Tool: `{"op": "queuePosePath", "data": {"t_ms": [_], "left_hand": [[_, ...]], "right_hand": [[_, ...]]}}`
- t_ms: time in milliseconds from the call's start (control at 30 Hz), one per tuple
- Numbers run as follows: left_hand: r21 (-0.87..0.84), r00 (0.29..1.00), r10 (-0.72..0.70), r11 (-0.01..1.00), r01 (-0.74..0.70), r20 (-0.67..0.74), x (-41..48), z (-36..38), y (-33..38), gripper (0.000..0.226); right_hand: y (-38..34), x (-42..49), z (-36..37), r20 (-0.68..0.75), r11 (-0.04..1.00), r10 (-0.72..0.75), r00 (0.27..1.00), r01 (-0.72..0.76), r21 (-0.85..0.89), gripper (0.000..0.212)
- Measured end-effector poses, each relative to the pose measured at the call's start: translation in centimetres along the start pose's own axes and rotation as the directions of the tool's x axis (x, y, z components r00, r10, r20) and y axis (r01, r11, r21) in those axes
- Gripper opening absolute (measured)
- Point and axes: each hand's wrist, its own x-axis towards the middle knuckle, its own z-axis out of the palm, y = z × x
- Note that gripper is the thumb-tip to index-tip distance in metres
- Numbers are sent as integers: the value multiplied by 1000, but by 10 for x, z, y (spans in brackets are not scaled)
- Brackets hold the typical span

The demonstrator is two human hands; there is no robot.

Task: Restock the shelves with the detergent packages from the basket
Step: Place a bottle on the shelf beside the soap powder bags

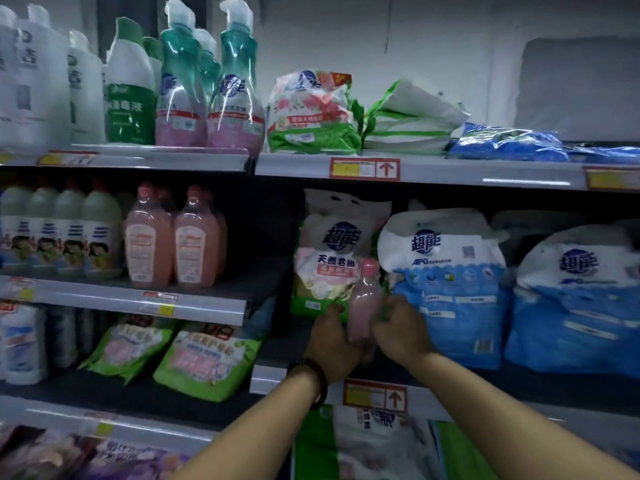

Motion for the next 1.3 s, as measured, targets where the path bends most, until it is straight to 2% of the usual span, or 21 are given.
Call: {"op": "queuePosePath", "data": {"t_ms": [100,200,300,367,433,533,600,733,800,833,900,967,1000,1100,1300], "left_hand": [[-50,997,-77,996,76,-26,7,18,2,46],[-107,994,-82,991,75,-67,11,26,0,39],[-152,994,-82,986,70,-74,12,25,-3,40],[-188,997,-72,980,63,-38,16,17,-10,46],[-292,999,-33,956,36,13,17,0,-10,48],[-408,998,17,913,11,65,15,-37,-2,45],[-422,995,16,906,26,96,14,-65,4,44],[-248,998,56,968,-48,25,16,-117,15,50],[-94,987,117,987,-127,-107,14,-139,19,38],[45,971,149,989,-143,-188,14,-150,19,31],[366,961,143,929,-47,-238,14,-172,8,34],[559,978,48,826,74,-201,15,-190,-14,36],[577,984,-4,810,106,-176,16,-196,-25,38],[419,987,-102,896,147,-128,18,-204,-46,55],[273,981,-154,945,181,-119,27,-212,-59,51]], "right_hand": [[7,-2,4,8,998,-21,1000,20,62,16],[15,1,4,20,994,-58,998,56,90,13],[20,4,1,80,990,-92,993,82,118,18],[20,7,-3,134,984,-120,984,100,145,28],[13,10,-9,218,960,-145,965,84,266,35],[-6,10,-16,388,895,-176,905,-18,447,28],[-18,11,-14,424,871,-212,881,-26,490,32],[-52,11,9,357,771,-243,902,-44,636,39],[-71,14,27,315,716,-207,926,-76,694,40],[-80,18,37,292,712,-182,939,-79,698,42],[-97,24,52,241,747,-153,958,-48,663,44],[-110,31,63,190,797,-157,969,10,604,42],[-116,33,67,168,808,-166,972,36,588,41],[-135,40,81,141,822,-196,970,84,564,38],[-160,48,119,177,841,-235,956,109,530,42]]}}
